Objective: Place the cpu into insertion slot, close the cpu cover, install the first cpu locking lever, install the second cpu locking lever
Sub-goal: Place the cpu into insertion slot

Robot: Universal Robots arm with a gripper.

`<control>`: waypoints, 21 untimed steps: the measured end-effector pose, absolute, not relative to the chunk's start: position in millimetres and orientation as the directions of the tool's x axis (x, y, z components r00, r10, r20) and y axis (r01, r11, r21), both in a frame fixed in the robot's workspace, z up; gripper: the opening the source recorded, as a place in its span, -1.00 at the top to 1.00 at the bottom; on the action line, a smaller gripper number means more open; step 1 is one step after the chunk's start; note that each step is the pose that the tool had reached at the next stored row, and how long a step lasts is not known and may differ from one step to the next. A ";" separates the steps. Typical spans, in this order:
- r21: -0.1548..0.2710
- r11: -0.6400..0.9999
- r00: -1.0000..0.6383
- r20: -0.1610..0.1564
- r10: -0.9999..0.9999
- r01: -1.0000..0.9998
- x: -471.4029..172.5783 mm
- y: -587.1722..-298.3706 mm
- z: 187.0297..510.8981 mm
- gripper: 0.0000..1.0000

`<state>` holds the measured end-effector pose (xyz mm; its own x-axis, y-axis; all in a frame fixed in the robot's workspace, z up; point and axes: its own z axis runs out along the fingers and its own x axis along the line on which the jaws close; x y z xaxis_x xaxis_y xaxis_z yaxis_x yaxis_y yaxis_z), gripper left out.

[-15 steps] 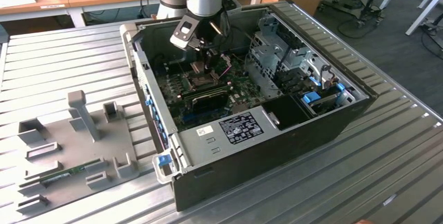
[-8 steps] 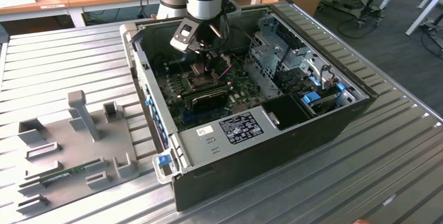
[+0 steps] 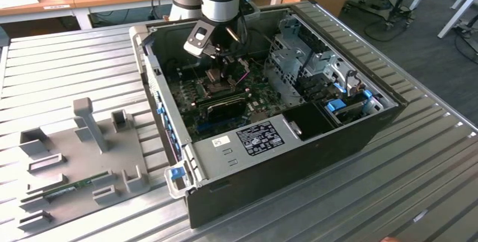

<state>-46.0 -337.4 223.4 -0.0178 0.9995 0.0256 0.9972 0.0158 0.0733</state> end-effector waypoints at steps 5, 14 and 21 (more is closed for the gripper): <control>0.073 0.016 -0.018 0.025 1.000 0.997 -46.0 -337.4 223.3 -0.08; 0.069 0.016 -0.018 0.026 1.000 0.997 -46.0 -337.5 222.7 -0.08; 0.069 0.016 -0.018 0.026 1.000 0.998 -46.0 -337.9 215.3 -0.08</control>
